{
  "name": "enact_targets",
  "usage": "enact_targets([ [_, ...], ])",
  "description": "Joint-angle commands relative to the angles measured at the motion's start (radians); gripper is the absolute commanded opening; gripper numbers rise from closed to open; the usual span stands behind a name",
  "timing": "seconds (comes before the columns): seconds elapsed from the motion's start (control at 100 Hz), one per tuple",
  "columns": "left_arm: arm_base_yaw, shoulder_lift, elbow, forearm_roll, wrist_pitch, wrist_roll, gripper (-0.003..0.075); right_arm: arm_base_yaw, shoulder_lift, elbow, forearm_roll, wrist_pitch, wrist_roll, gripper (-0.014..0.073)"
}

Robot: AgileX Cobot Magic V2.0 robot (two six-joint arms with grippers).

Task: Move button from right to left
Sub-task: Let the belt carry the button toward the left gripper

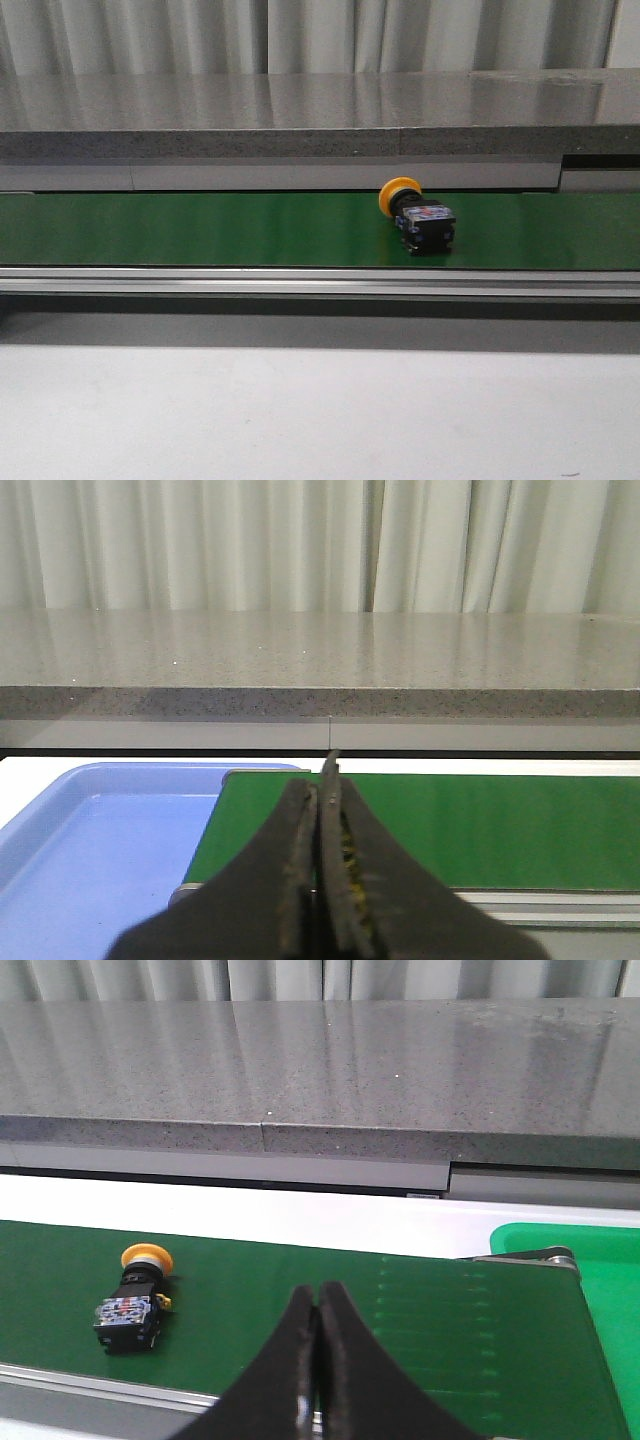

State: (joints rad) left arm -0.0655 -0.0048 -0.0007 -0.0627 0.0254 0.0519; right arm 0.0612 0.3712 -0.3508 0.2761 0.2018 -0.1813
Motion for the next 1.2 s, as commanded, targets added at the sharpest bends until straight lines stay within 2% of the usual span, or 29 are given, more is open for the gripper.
enact_targets([
  [0.0,0.003,-0.033,-0.004,-0.009,-0.109,-0.001,-0.002,0.002,0.003,-0.026,-0.003,-0.08,-0.01,-0.0067],
  [0.68,0.003,-0.033,-0.054,-0.009,-0.102,-0.001,-0.002,0.002,0.003,-0.026,-0.003,-0.08,-0.01,-0.0067],
  [1.01,0.003,-0.028,-0.184,-0.014,0.117,-0.003,-0.002,0.002,0.003,-0.026,-0.003,-0.08,-0.01,-0.0067],
  [1.19,0.003,0.046,-0.288,-0.014,0.258,-0.003,-0.002,0.002,0.003,-0.026,-0.003,-0.08,-0.01,-0.0067],
])
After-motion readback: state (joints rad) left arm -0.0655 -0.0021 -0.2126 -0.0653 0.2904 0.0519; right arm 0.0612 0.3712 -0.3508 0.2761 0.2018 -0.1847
